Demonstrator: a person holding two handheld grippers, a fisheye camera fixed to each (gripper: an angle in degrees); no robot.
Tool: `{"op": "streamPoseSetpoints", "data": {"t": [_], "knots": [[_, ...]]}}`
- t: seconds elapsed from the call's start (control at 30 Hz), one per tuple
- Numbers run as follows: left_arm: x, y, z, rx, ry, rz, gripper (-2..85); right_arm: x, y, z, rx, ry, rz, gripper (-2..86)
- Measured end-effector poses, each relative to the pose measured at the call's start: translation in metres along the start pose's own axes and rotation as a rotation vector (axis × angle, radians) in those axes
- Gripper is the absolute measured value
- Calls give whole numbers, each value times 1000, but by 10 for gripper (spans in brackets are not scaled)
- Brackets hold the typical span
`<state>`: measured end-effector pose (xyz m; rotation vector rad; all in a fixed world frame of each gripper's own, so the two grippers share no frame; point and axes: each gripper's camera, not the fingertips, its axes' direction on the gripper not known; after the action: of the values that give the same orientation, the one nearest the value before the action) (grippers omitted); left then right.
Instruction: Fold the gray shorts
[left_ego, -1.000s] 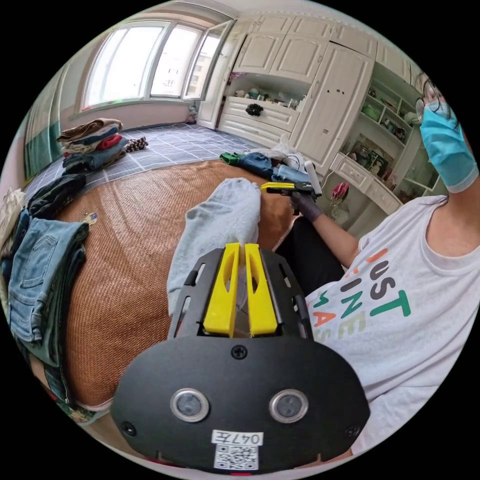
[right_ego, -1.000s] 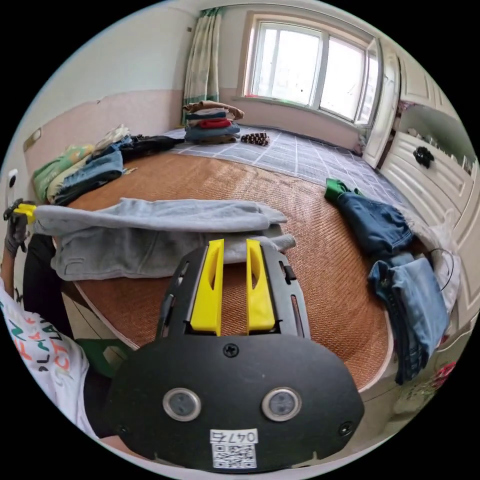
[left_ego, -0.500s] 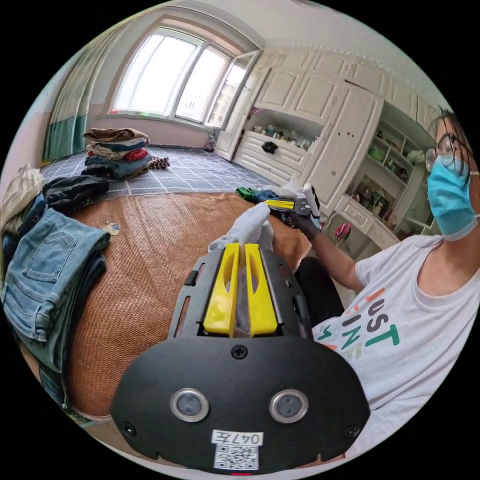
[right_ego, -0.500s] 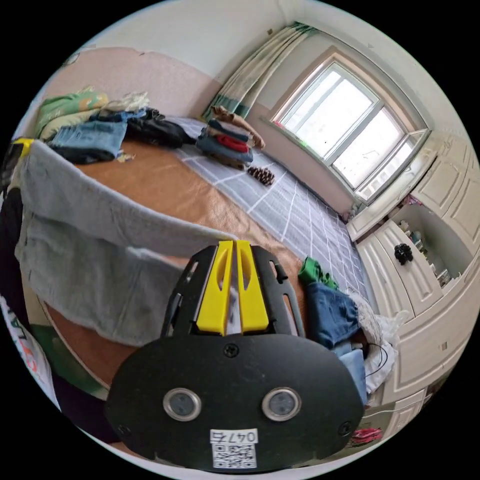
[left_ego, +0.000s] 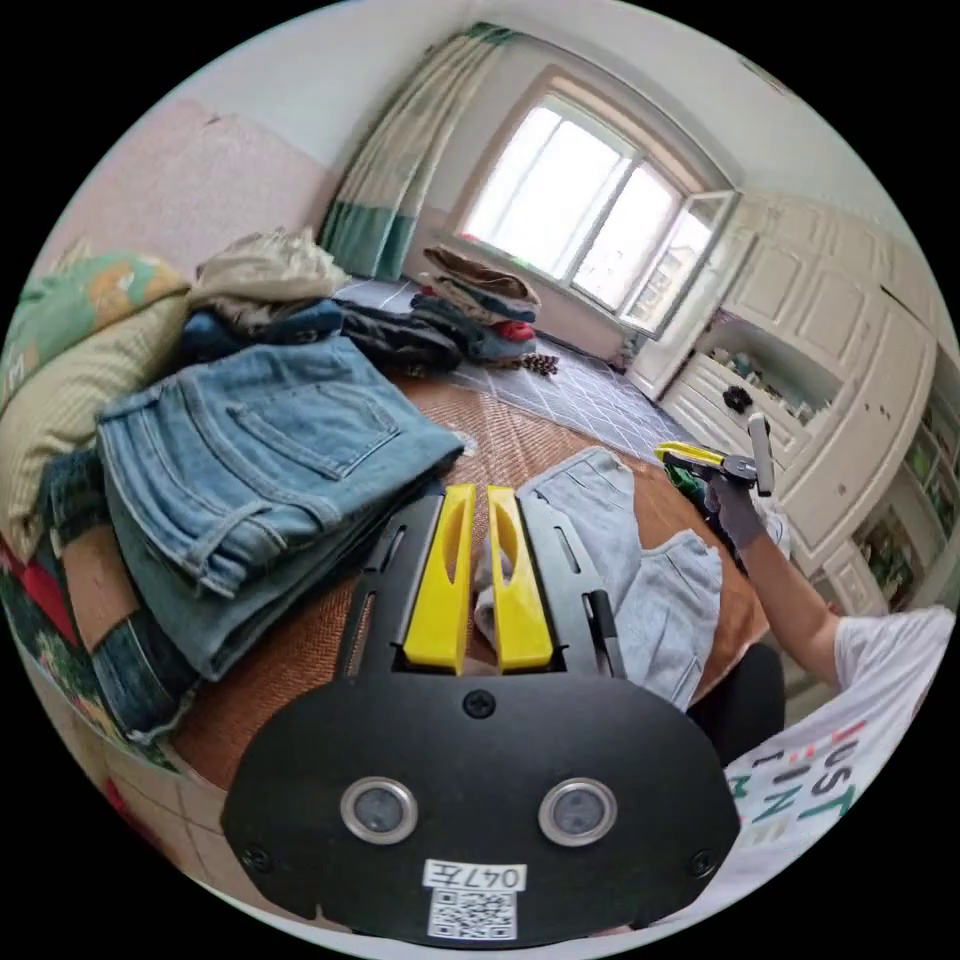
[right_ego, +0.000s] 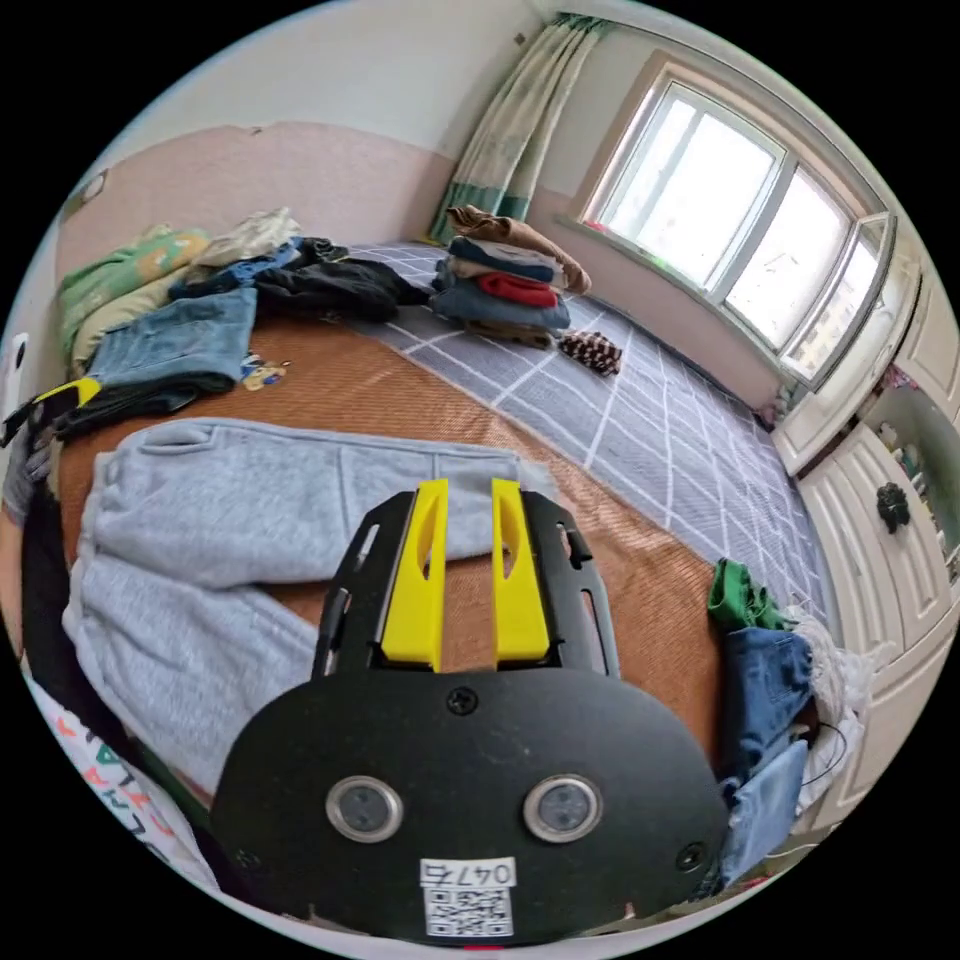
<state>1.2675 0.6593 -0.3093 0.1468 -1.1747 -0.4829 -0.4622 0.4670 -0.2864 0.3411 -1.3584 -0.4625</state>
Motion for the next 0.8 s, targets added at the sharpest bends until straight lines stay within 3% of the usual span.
{"op": "streamPoseSetpoints", "data": {"t": [0.1, 0.17, 0.33, 0.43, 0.6, 0.8], "knots": [[26, 0, 28, -143, 81, 122, -8, -2, 38, 15, -47, -175, -27, 12], [43, 2, 45, -205, 84, 171, -8, -5, 49, 33, -96, -186, -31, 8], [69, 5, 75, -321, -27, 235, -7, -4, 30, 74, -116, -229, -22, -5], [76, 9, 91, -367, -98, 258, -7, -6, -3, 99, -116, -193, -37, -8], [88, 7, 122, -421, -139, 272, -8, -7, -3, 165, -325, -38, -9, -11], [90, -23, 165, -467, -136, 268, -8, 0, 71, 120, -343, 41, -3, -11]]}}
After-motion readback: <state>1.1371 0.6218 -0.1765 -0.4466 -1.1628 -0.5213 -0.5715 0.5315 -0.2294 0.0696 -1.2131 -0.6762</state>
